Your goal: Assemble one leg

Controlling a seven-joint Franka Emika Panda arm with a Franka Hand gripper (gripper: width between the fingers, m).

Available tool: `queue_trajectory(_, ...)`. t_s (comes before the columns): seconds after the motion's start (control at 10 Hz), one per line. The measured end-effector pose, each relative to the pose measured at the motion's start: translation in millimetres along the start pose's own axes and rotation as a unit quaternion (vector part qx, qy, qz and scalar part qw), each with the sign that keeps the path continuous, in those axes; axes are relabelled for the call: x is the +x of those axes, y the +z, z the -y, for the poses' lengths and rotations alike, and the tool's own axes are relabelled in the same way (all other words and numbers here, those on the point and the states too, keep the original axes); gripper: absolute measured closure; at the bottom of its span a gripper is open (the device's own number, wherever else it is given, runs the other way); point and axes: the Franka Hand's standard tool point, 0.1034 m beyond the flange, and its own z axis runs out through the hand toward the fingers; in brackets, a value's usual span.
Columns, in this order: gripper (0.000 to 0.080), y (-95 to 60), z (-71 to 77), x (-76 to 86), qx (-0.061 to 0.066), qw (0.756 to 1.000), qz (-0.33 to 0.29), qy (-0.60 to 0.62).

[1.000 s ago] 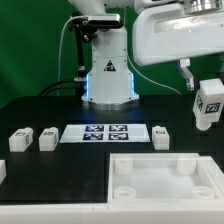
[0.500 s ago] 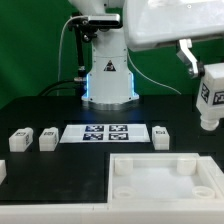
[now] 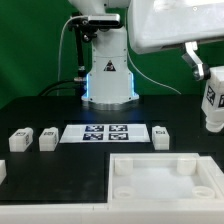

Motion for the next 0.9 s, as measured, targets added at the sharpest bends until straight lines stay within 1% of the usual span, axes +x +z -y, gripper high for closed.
queue_trajectory(0.1, 0.0508, 8.4, -15.2, -25.3, -0.008, 1.0, -0.003, -0.013)
queue_trajectory(0.2, 0.0508, 8.5, -28.4, -21.4, -0.016, 0.999, -0.026, -0.019)
queue_trajectory(0.3, 0.0508, 11.1, -32.9, -20.2, -0.02, 0.999, -0.043, -0.021)
queue_trajectory(0.4, 0.0508, 15.2, -32.8, -24.3, -0.02, 0.999, -0.04, -0.02)
queue_trajectory(0.6, 0.0508, 18.1, -32.8, -25.8, -0.019, 0.999, -0.039, -0.019)
queue_trajectory(0.8, 0.0508, 22.9, -24.1, -29.9, -0.014, 0.999, -0.035, -0.023)
queue_trajectory(0.9, 0.0508, 28.7, -18.2, -34.6, -0.009, 0.999, -0.03, -0.025)
